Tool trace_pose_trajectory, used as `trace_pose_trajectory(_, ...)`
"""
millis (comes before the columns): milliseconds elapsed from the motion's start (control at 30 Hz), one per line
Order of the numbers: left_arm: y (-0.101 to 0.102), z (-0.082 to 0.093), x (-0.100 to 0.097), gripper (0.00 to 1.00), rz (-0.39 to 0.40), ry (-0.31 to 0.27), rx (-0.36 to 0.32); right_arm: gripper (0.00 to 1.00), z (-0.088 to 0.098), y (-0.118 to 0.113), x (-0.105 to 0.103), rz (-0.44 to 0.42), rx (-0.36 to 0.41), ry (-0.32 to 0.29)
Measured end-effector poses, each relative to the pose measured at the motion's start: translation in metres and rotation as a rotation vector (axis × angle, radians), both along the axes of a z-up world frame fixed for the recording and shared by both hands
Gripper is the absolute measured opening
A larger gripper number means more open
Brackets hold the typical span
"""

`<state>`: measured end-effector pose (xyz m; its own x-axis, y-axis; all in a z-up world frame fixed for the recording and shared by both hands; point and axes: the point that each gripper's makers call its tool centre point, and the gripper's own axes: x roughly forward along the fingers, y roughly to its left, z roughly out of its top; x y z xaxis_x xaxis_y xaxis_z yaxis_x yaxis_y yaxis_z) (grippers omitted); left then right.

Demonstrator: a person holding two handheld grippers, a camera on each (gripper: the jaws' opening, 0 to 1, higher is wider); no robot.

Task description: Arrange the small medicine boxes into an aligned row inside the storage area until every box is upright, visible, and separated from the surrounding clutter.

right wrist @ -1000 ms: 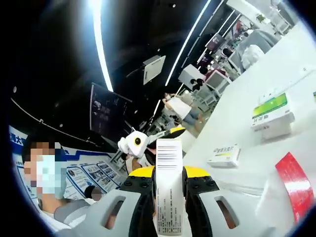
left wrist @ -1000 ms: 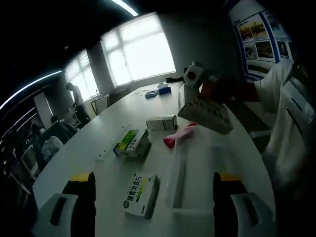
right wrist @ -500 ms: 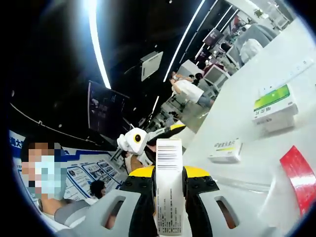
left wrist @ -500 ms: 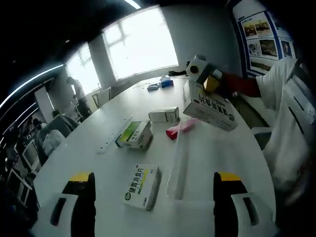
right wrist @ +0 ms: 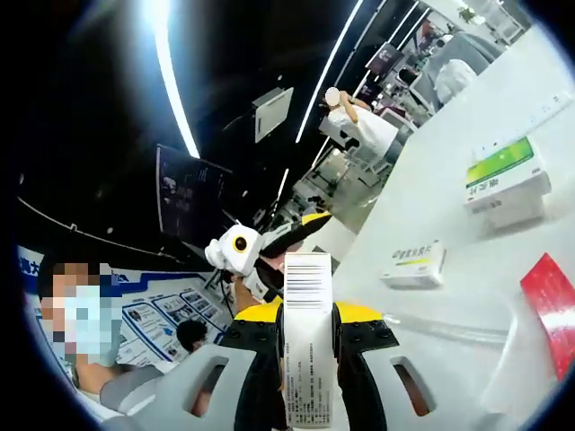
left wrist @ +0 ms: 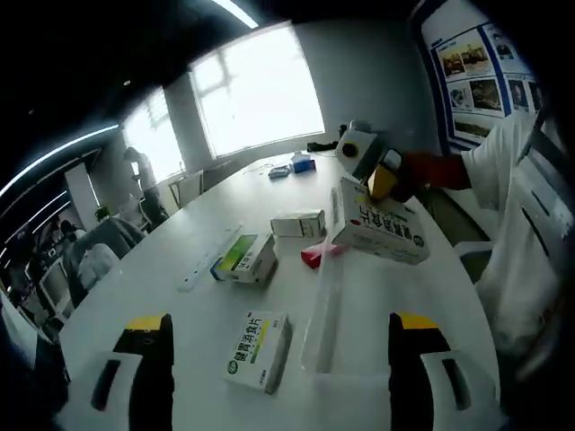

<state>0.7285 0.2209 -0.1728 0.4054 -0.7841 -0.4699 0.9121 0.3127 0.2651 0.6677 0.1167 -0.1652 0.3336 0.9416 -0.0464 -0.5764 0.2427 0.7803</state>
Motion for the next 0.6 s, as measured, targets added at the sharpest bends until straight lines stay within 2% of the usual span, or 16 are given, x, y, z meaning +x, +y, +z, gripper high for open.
trace_pose_trajectory(300,0.003,-0.003,0.004,1.0,0.007,-0.015,0.023,0.19,-0.002,0.006,-0.001,0.017,-0.016,0.011)
trace_pose_trajectory(600,0.002,0.007,0.0,1.0,-0.002,-0.023,-0.014,0.19,-0.013,0.017,-0.007,0.036,-0.046,0.025)
